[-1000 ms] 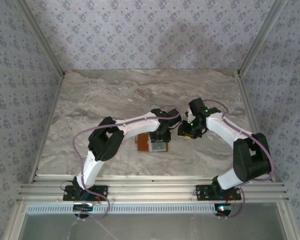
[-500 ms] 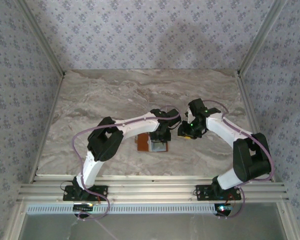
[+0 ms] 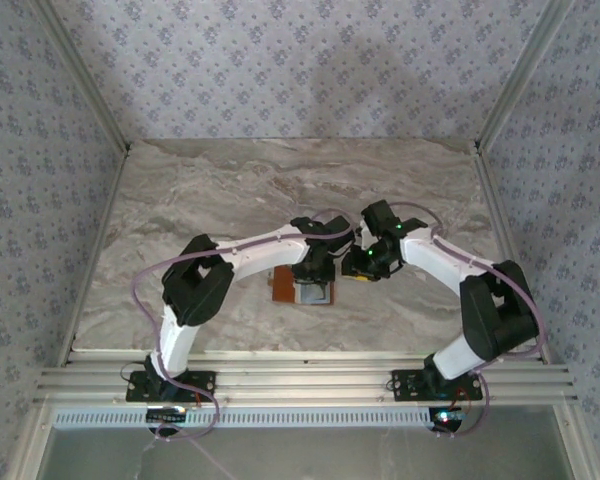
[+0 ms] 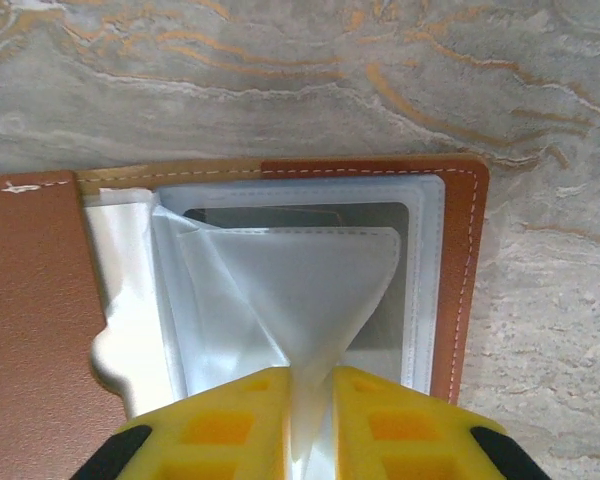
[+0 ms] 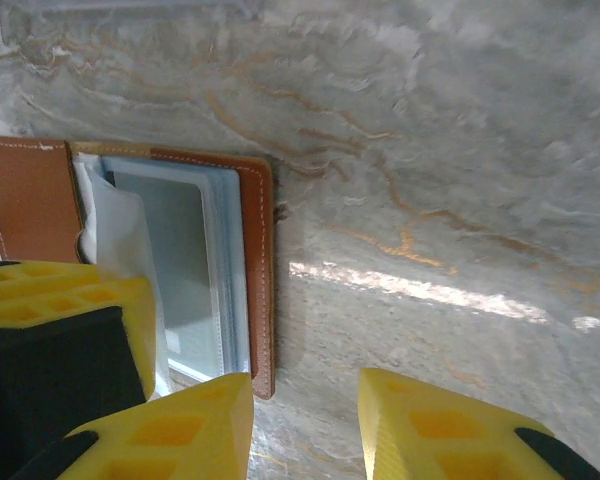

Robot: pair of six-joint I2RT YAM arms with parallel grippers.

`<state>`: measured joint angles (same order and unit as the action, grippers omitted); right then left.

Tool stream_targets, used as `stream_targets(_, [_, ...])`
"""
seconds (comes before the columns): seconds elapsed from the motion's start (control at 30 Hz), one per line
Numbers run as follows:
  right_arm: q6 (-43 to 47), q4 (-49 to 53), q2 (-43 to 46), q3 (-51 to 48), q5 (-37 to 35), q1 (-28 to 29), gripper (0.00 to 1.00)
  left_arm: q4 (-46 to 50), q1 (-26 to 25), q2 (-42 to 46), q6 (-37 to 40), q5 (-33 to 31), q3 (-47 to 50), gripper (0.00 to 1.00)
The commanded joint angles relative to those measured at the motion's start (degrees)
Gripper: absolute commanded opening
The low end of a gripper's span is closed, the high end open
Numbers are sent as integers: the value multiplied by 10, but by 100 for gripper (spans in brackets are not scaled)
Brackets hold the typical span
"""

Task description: Take the credit cards out of the card holder

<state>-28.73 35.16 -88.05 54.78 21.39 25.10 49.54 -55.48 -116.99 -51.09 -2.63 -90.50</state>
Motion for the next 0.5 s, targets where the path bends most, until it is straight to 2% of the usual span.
stream_targets(0.0, [-22,-4,-25,22,10,14,35,10,7,37,14,-4,14,20])
stream_targets(0.47, [-35,-24,-81,57,8,54,41,68,19,85,31,-54,50,27])
